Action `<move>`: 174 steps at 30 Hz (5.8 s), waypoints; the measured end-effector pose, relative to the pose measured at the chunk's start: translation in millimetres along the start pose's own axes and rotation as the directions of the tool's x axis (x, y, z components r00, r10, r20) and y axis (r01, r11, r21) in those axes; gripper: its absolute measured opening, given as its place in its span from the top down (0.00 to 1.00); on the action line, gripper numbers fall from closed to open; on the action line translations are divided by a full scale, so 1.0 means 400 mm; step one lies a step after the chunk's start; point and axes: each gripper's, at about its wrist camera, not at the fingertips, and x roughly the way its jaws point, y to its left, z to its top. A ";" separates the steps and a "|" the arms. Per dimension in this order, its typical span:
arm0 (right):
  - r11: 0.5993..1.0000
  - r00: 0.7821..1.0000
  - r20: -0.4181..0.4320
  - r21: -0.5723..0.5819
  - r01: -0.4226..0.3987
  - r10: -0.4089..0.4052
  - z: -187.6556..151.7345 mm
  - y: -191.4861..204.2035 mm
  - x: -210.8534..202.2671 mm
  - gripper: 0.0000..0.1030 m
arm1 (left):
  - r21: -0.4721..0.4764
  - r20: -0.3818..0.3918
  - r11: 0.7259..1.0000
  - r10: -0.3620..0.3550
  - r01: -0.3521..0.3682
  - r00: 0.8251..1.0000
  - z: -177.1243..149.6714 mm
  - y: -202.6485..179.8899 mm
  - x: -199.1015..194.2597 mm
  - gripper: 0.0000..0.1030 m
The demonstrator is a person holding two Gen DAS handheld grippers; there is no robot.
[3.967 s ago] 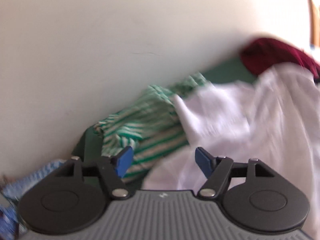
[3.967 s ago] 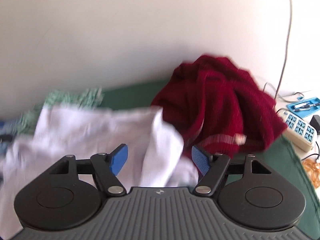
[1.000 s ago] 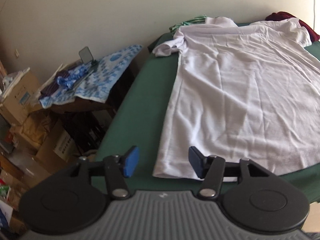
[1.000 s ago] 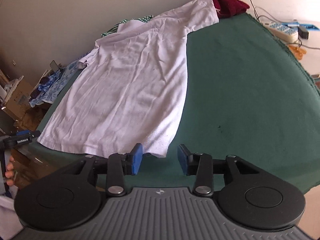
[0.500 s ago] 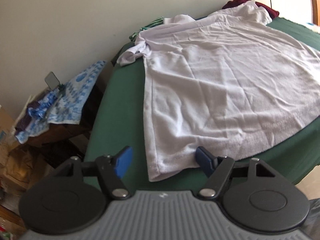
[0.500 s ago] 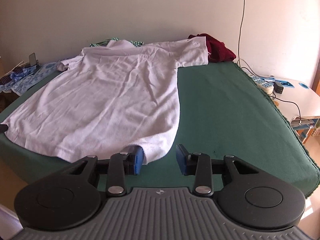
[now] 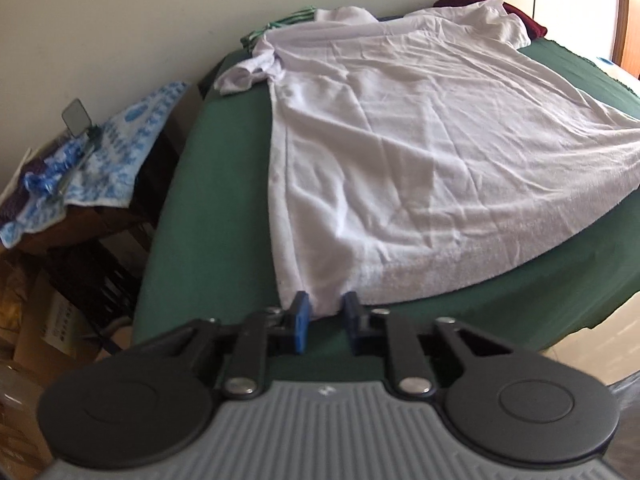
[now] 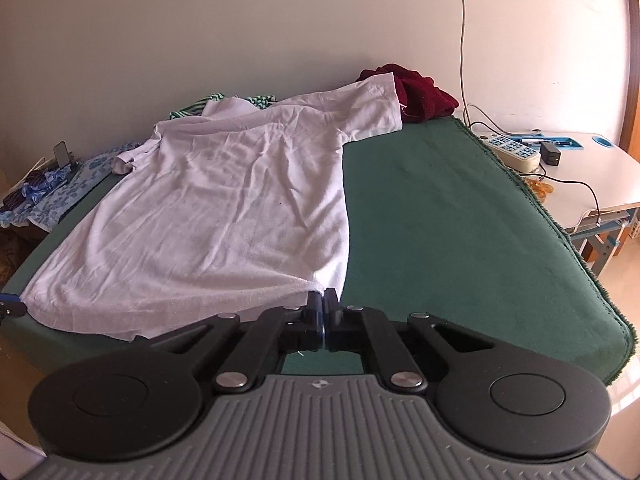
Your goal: Fold clothes
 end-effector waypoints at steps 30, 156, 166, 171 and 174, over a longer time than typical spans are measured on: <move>0.971 0.994 -0.112 0.237 0.037 -0.010 -0.004 -0.037 0.053 0.74 | -0.449 0.036 0.874 -0.190 0.185 0.981 0.033 0.159 0.033 0.28; 0.978 0.974 -0.191 0.147 0.150 -0.121 0.049 0.009 0.084 0.91 | -0.065 0.049 0.941 -0.330 0.333 0.943 0.087 0.016 0.080 0.12; 0.943 0.982 -0.188 0.327 0.054 0.009 0.090 0.087 0.176 0.90 | -0.052 0.091 0.953 -0.295 0.300 0.951 0.165 0.030 0.146 0.05; 0.913 0.986 -0.155 0.391 0.117 -0.060 0.117 0.065 0.179 0.85 | -0.011 0.068 0.963 -0.268 0.269 0.961 0.144 0.033 0.150 0.04; 0.925 0.993 -0.114 0.379 0.019 0.027 0.168 0.096 0.223 0.85 | 0.007 0.113 0.968 -0.248 0.249 0.962 0.212 0.031 0.136 0.01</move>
